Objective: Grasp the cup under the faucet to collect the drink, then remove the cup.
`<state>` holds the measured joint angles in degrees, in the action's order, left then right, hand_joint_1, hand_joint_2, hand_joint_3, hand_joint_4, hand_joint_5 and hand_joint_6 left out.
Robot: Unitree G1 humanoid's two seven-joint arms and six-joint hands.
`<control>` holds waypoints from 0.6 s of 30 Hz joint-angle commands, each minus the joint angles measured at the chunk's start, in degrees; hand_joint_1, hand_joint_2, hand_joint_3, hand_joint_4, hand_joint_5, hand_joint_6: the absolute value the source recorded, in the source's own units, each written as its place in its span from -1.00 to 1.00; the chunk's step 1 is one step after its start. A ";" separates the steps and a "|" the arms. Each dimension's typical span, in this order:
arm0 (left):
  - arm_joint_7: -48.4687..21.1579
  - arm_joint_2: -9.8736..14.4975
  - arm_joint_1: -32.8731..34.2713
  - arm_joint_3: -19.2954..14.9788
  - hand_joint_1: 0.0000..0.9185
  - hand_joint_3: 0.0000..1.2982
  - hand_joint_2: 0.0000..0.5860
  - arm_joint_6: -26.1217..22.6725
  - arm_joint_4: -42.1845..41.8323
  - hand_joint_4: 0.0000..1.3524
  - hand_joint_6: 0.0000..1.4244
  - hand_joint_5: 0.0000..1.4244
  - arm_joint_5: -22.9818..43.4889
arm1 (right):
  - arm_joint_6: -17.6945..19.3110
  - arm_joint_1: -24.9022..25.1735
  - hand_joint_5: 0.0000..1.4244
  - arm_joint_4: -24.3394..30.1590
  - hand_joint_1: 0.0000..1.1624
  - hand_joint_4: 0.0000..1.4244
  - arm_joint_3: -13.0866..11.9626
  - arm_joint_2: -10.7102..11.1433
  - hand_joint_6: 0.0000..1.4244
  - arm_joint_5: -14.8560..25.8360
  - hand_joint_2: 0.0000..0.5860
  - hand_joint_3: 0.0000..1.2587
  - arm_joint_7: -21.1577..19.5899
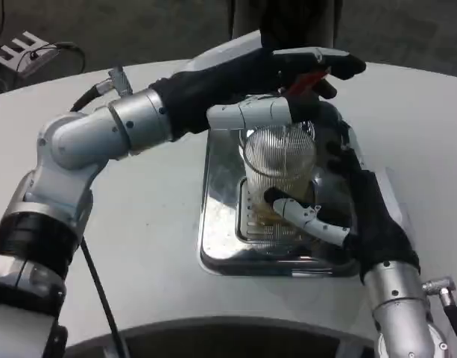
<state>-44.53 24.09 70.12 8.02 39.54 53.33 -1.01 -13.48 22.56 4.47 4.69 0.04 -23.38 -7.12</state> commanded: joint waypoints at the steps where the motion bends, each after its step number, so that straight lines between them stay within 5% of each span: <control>1: -1.78 0.53 -0.17 1.41 -1.00 -0.70 -1.00 -0.65 0.34 -0.80 -0.72 -0.69 -2.53 | 2.23 1.37 -0.89 -2.36 0.31 -0.93 -0.04 0.63 -0.84 1.96 -0.36 -1.00 -0.16; 18: -1.97 0.34 1.26 1.41 -1.00 -0.70 -1.00 -0.80 1.44 -0.79 -0.72 -0.69 -3.46 | 7.57 6.55 -0.88 -12.29 0.30 -0.93 -0.65 2.06 -0.83 5.55 -0.42 -1.00 -0.80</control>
<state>-44.76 24.21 71.11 8.05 39.37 53.48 -2.42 -7.47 27.96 -6.64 3.74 2.08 -18.60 -7.83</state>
